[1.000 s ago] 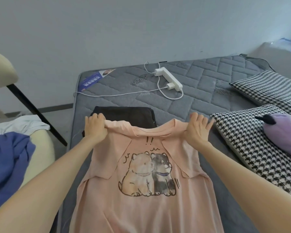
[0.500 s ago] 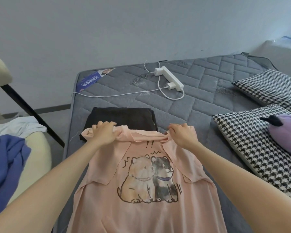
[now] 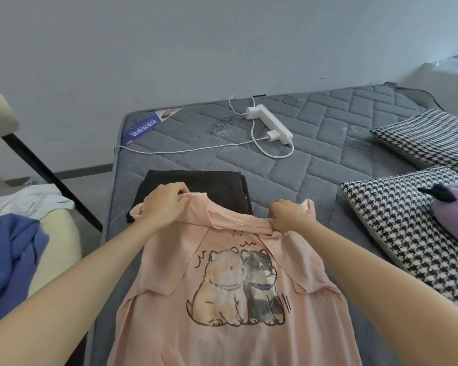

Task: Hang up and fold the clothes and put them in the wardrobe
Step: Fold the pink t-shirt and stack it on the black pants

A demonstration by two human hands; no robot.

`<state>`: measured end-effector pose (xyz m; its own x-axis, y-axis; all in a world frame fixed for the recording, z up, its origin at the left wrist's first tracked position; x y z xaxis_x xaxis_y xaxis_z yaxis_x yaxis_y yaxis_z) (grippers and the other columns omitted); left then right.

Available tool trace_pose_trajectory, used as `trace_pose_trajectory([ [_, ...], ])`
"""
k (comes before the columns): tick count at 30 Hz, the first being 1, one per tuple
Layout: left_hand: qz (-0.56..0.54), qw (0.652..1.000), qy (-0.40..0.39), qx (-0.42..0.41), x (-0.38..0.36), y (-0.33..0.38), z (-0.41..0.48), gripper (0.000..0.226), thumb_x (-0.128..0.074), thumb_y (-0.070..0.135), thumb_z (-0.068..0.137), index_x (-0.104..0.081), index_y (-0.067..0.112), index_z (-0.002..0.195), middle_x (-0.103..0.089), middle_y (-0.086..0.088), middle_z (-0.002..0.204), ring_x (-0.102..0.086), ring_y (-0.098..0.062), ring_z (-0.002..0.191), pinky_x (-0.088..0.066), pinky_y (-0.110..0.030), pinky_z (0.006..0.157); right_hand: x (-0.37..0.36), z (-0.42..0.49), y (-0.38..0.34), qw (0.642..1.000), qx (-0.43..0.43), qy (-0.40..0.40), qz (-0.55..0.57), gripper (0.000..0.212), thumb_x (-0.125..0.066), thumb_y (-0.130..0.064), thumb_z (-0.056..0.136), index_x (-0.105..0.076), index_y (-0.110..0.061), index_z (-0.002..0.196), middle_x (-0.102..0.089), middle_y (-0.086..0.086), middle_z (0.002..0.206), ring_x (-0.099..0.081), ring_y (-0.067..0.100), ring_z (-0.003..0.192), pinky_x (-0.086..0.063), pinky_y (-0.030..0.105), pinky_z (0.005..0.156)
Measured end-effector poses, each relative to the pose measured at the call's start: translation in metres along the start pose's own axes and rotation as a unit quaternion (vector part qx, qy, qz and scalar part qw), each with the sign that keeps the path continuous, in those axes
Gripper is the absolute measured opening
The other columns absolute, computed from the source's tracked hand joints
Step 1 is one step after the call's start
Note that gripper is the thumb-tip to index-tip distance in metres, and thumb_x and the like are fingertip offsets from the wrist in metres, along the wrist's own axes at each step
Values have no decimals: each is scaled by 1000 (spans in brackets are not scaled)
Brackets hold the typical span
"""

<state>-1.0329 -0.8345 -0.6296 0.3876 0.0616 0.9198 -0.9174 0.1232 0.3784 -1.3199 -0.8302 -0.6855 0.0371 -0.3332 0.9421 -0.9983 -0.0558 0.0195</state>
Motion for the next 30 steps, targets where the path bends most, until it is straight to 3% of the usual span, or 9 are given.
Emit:
trace_pose_trajectory([
  [4, 1, 999, 35, 30, 9, 9, 9, 17, -53, 27, 95, -66, 24, 105, -67, 3, 97, -56, -14, 83, -38, -29, 64, 15, -4, 11, 990, -49, 106, 77, 16, -55, -19, 92, -68, -17, 101, -57, 5, 111, -60, 29, 97, -39, 34, 69],
  [8, -98, 990, 32, 98, 7, 9, 17, 17, -45, 23, 97, -60, 17, 102, -68, -4, 93, -63, -24, 84, -54, -41, 75, 31, -6, 25, 938, -109, 229, 236, 7, -50, -23, 91, -56, -20, 94, -58, 5, 85, -54, 30, 80, -40, 34, 66],
  [10, -169, 975, 28, 144, 2, 8, 21, 14, -42, 18, 98, -55, 14, 103, -67, -8, 94, -64, -28, 87, -54, -45, 82, 35, -3, 27, 906, -138, 239, 320, 7, -44, -22, 92, -49, -20, 97, -57, 5, 87, -52, 29, 83, -44, 37, 69],
  [13, -273, 947, 15, 168, -6, 8, 24, 20, -43, 12, 98, -48, 17, 117, -62, -6, 114, -59, -28, 105, -48, -38, 88, 34, 1, 23, 871, -152, 184, 429, 12, -43, -20, 94, -44, -18, 106, -61, 10, 108, -56, 29, 95, -47, 39, 80],
  [17, -351, 929, -35, 112, -11, 10, 8, 54, -40, 5, 98, -28, 30, 145, -44, -5, 146, -47, -16, 127, -39, -33, 103, 21, -15, 3, 894, -64, 139, 420, 45, -42, -15, 97, -30, -22, 140, -46, 4, 145, -48, 25, 125, -37, 30, 88],
  [20, -298, 953, -18, 44, -10, 13, -16, 55, -40, 3, 98, -28, 24, 148, -37, 0, 151, -35, -14, 138, -29, -28, 109, 9, -42, -19, 902, 8, 169, 396, 46, -45, -12, 97, -34, -17, 142, -47, 6, 145, -45, 23, 130, -35, 25, 95],
  [22, -281, 960, -14, 16, -14, 16, -41, 54, -42, 5, 98, -31, 23, 148, -36, 5, 151, -34, -10, 137, -30, -27, 110, -2, -64, -35, 911, 52, 167, 373, 44, -46, -14, 97, -39, -17, 140, -48, 4, 143, -45, 19, 129, -34, 26, 101],
  [26, -274, 961, -42, -21, -32, 18, -99, 49, -43, 15, 100, -33, 24, 147, -36, 14, 147, -29, 5, 128, -24, -17, 103, -32, -113, -64, 936, 117, 133, 304, 39, -46, -18, 96, -45, -21, 135, -51, 2, 133, -44, 20, 123, -37, 30, 96],
  [30, -241, 966, -88, -12, -50, 12, -148, 50, -43, 6, 96, -37, 19, 145, -37, 2, 150, -32, -8, 137, -24, -22, 112, -67, -158, -84, 957, 147, 75, 237, 47, -49, -18, 94, -41, -20, 140, -40, 1, 145, -26, 24, 138, -25, 34, 110],
])
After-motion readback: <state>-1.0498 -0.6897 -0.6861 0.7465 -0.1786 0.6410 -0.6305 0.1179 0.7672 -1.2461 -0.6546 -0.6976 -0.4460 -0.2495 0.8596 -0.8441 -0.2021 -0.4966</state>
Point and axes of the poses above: each hand's wrist, its own z-axis towards the middle knuckle, its own x-axis out of the back of the hand, y = z × x, the point moved 3 cm from there along z, towards the middle knuckle
